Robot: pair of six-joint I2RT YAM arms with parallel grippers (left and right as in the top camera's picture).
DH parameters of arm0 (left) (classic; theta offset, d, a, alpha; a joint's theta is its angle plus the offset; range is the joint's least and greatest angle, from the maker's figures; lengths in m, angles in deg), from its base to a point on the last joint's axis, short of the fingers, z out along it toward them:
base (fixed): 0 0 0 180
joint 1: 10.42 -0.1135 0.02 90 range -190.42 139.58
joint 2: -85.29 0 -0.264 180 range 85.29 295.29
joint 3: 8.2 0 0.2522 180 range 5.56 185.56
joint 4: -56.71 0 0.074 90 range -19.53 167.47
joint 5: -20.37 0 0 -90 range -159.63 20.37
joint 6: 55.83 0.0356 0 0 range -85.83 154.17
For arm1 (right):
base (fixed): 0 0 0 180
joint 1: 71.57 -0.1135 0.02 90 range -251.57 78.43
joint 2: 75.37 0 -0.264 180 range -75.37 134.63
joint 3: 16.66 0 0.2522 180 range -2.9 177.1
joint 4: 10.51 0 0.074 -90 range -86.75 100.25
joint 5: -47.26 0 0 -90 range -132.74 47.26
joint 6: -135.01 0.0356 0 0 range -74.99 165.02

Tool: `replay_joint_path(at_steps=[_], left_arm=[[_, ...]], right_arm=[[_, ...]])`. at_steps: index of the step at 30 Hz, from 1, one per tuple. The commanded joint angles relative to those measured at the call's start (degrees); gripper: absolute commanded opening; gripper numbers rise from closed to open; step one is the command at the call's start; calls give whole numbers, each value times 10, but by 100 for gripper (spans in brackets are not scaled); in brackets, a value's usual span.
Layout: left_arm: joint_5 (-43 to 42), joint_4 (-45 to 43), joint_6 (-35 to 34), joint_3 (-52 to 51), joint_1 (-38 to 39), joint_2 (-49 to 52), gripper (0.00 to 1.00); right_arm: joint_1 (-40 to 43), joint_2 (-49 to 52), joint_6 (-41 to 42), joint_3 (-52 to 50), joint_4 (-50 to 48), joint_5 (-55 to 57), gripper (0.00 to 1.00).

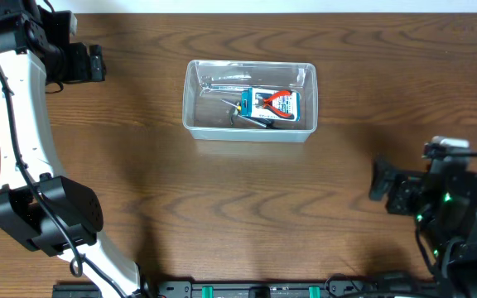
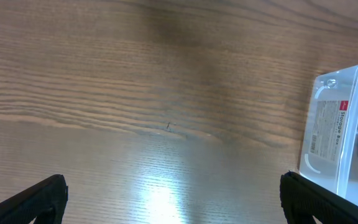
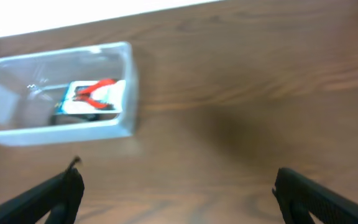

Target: Pack container

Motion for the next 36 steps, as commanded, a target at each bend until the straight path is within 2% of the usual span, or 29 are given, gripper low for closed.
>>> replay_joint_path(at_steps=[1,11,22,30,33,36], left_arm=[[5,2,3,0,-2,-2,98],[5,2,3,0,-2,-2,98],[5,2,3,0,-2,-2,98],[5,2,3,0,-2,-2,98],[5,2,3,0,-2,-2,98],[5,2,3,0,-2,-2,98]], right_arm=[[3,-16,17,-34,-3,-52,99],[3,-15,12,-50,50,-62,99],[3,-15,4,-50,21,50,99],[3,-16,-1,-56,18,56,99],[3,-42,-14,-82,-7,56,99],[3,-96,-31,-143,-84,56,99]])
